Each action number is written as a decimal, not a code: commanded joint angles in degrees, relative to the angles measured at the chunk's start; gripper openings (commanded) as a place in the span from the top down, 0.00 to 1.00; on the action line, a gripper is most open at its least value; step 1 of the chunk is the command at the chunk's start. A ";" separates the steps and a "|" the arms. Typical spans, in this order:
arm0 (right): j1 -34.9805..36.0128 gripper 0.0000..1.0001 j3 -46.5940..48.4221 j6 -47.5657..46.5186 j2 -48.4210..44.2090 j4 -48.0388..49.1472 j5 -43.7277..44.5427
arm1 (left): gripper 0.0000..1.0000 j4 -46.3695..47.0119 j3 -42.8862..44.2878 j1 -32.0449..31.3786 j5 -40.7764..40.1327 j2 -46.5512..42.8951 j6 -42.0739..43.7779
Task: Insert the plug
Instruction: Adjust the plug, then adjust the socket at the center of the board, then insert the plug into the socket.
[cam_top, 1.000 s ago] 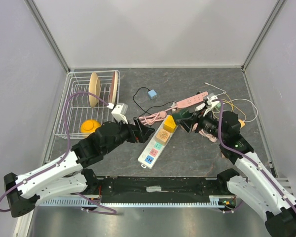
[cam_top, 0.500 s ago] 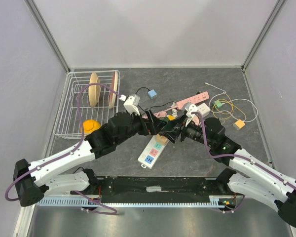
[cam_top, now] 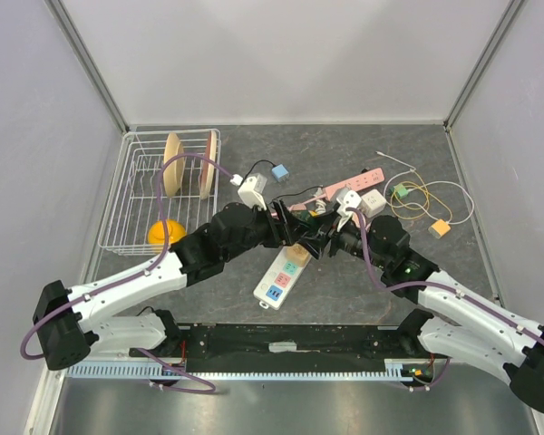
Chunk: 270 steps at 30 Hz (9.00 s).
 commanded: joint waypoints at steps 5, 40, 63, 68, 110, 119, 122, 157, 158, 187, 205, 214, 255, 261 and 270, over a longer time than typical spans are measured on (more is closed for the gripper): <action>0.07 0.73 2.44 -1.30 2.98 4.01 -2.58 | 0.71 5.69 2.05 -0.06 2.34 2.00 4.56; -2.05 0.02 40.23 -31.79 18.71 -54.11 -30.09 | 0.96 -19.44 5.74 13.65 53.06 -5.65 62.66; 2.44 0.11 44.63 -31.79 26.09 -55.77 -29.92 | 0.96 -20.85 9.52 13.65 53.06 -1.87 65.39; 2.53 0.16 44.90 -31.79 27.24 -56.21 -29.57 | 0.96 -20.15 9.44 13.65 53.32 -1.69 65.39; 1.73 1.00 19.18 -8.26 14.95 -27.58 -9.73 | 0.13 -8.63 -10.94 13.73 20.39 -17.59 48.99; 3.49 1.00 7.47 8.10 4.05 -14.47 11.28 | 0.13 -9.16 -18.59 13.38 17.29 -20.68 35.07; 3.49 1.00 5.97 10.91 0.54 -13.32 18.93 | 0.13 -8.37 -19.48 11.98 15.27 -17.88 31.73; 3.41 1.00 5.35 15.66 -9.76 -26.84 44.87 | 0.13 9.98 2.31 -9.73 5.42 31.44 -5.10; 3.41 1.00 5.52 16.01 -9.94 -27.38 44.88 | 0.12 10.87 3.27 -9.65 5.95 32.14 -5.19; 4.02 1.00 4.91 29.29 -12.93 -47.34 33.28 | 0.11 -8.72 -7.96 9.25 -5.56 -7.83 13.08; 18.34 1.00 -1.60 34.21 -9.41 -43.03 50.49 | 0.11 -6.44 -13.42 11.10 -2.66 -9.16 12.56; 24.23 1.00 -0.89 40.19 -6.52 -45.75 58.76 | 0.11 -6.00 -13.85 11.10 -1.87 -8.81 12.65; 24.76 1.00 -4.40 46.77 5.09 -47.42 49.19 | 0.11 -4.94 -13.41 11.10 -1.70 -7.31 13.18; 27.04 1.00 -8.71 51.70 2.98 -45.94 45.93 | 0.11 -5.21 -14.38 11.10 -2.22 -8.10 12.92; 34.08 1.00 -4.68 55.39 17.73 -47.34 48.74 | 0.11 -4.50 -14.73 11.10 -1.96 -7.93 12.30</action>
